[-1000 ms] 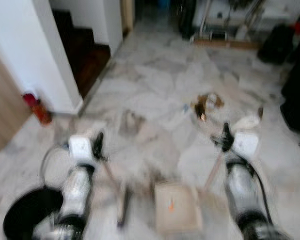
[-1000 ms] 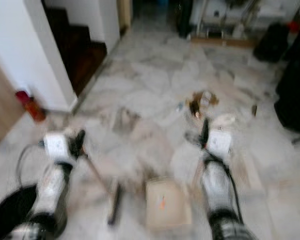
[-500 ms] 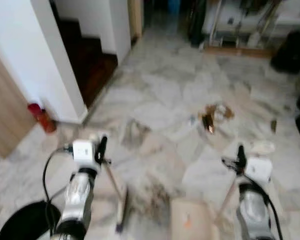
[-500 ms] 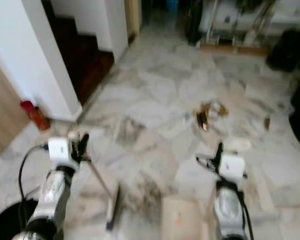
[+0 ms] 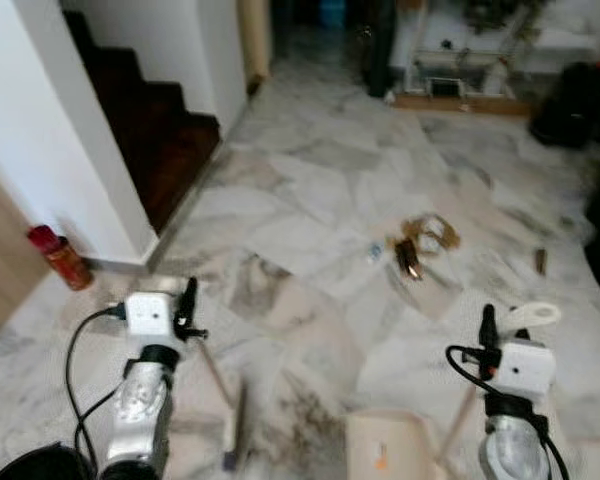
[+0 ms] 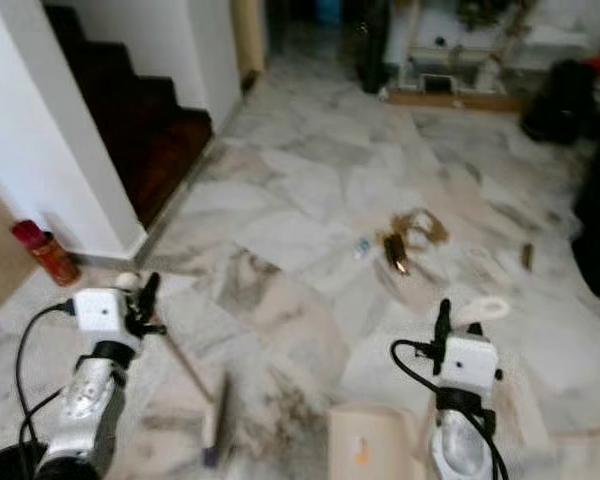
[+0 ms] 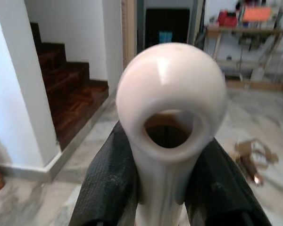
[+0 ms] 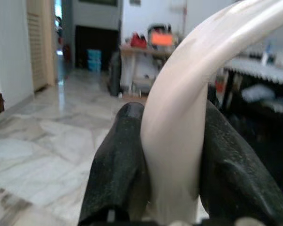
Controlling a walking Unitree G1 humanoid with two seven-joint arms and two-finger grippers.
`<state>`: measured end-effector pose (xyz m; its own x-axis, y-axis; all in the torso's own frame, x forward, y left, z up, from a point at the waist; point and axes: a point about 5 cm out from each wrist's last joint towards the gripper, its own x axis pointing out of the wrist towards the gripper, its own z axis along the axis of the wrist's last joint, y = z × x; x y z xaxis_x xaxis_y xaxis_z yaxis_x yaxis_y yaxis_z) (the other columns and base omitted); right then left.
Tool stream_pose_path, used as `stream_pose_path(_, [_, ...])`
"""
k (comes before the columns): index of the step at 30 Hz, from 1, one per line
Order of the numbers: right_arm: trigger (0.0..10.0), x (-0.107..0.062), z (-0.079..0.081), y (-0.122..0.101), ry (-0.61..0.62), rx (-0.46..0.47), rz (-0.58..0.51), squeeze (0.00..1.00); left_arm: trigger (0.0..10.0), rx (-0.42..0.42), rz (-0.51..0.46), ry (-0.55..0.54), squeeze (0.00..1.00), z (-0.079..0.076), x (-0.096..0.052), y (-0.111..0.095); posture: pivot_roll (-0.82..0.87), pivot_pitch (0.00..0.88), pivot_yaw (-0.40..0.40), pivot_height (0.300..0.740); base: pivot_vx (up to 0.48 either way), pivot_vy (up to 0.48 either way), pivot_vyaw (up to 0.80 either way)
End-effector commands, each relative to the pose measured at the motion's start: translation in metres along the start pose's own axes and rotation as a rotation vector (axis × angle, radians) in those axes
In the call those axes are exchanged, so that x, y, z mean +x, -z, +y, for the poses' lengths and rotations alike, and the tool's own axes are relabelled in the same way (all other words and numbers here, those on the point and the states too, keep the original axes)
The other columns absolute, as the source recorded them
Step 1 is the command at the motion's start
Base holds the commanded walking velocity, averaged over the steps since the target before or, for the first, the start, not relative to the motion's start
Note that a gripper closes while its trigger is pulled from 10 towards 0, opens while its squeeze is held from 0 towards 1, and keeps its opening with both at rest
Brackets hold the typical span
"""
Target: Sweep floor
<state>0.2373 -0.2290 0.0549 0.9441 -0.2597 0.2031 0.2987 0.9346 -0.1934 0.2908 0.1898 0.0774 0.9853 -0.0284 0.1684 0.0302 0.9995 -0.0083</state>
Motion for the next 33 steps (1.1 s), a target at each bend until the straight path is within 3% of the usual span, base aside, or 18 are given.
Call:
stream_pose_path(1, [10.0, 0.002, 0.004, -0.011, 0.004, 0.015, -0.045, 0.0, 10.0, 0.022, -0.038, -0.009, 0.0, 0.007, 0.006, -0.01, -0.06, 0.0, 0.005, 0.74, 0.334, 0.0, 0.0])
stream_pose_path(8, [10.0, 0.0, 0.0, -0.011, 0.019, 0.004, -0.014, 0.0, 10.0, 0.02, -0.055, -0.008, 0.0, 0.005, 0.014, -0.017, -0.07, 0.0, 0.004, 0.74, 0.333, 0.0, 0.0])
stream_pose_path(20, [10.0, 0.015, 0.006, -0.021, 0.0, 0.014, -0.03, 0.0, 10.0, 0.016, -0.062, -0.017, 0.0, 0.005, 0.015, -0.02, -0.07, 0.0, -0.009, 0.74, 0.334, 0.0, 0.0])
stream_pose_path(33, [10.0, 0.021, 0.01, -0.024, -0.018, 0.018, -0.027, 0.0, 10.0, 0.013, -0.058, -0.01, 0.0, 0.003, 0.016, -0.019, -0.06, 0.0, -0.011, 0.74, 0.334, 0.0, 0.0])
